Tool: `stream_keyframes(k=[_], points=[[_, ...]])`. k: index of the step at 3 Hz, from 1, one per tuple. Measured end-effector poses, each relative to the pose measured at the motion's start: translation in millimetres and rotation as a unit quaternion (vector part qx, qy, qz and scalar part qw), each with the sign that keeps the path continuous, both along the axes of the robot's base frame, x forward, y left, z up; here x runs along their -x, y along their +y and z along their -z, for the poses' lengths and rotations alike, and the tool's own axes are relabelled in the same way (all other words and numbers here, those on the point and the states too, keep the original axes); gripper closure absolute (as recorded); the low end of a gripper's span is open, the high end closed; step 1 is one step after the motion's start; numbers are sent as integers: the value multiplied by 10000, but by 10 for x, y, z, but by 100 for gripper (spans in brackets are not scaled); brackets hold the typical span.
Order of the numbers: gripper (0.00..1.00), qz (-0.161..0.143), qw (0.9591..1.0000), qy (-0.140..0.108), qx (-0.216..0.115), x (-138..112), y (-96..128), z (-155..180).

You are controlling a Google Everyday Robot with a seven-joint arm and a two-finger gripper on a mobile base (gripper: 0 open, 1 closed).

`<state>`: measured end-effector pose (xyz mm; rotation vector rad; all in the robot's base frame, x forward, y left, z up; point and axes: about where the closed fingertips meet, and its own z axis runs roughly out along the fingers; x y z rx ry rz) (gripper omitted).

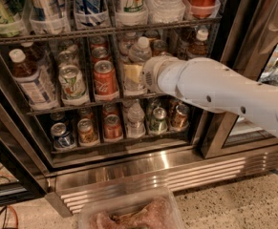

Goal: Pick water bottle from middle shelf of fridge

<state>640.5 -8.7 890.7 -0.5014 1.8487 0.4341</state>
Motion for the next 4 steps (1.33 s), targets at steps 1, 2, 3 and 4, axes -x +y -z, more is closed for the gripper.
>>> stream_keyframes(k=[1,2,3,4], points=[[100,9,10000,5,-13,39,-4,-38],[100,44,9998,146,-85,324,-34,-201],[100,44,9998,147,-85,324,-33,-199],[100,43,9998,151,-87,326,-33,-171]])
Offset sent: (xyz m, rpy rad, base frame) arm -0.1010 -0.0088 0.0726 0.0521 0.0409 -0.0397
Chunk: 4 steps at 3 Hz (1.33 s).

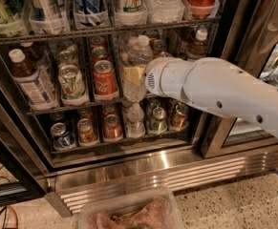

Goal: Pick water bottle from middle shelf of fridge

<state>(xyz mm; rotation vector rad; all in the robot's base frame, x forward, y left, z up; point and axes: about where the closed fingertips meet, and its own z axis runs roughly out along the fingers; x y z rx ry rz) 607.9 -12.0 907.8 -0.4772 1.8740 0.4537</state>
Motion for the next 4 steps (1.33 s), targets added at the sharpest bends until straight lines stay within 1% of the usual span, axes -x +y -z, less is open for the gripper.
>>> stream_keyframes(k=[1,2,3,4], points=[[100,69,9986,507,-159,344,-24,148],[100,93,9949,948,-345,660,37,292],[100,94,9939,1033,-380,736,54,328],[100,101,9840,1634,-707,1178,213,466]])
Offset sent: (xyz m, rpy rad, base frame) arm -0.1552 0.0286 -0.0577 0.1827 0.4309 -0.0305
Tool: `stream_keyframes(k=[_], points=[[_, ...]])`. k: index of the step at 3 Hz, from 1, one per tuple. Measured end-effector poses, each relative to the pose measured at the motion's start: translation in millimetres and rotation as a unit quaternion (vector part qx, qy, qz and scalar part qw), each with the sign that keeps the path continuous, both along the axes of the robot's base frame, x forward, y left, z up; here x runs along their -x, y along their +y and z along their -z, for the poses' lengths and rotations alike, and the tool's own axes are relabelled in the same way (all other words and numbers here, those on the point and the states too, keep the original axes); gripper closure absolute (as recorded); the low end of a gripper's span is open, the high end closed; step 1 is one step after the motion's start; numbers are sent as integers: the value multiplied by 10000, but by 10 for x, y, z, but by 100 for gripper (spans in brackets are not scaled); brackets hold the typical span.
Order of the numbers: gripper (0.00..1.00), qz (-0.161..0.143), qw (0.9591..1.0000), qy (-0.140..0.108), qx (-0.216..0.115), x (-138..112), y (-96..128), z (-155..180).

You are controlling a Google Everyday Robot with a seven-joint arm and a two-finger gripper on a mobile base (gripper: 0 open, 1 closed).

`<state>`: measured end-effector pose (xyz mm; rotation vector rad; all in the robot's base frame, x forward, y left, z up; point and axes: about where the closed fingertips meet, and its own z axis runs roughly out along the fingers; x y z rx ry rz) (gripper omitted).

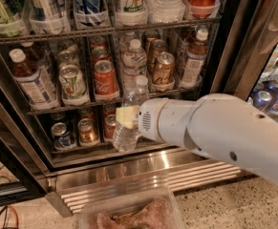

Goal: Pick water bottle from middle shelf of fridge

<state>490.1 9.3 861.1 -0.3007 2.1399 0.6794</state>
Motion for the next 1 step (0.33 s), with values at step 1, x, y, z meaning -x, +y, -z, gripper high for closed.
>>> stream_keyframes(k=[1], points=[[100,34,9998,116,-174,35,49,-9]])
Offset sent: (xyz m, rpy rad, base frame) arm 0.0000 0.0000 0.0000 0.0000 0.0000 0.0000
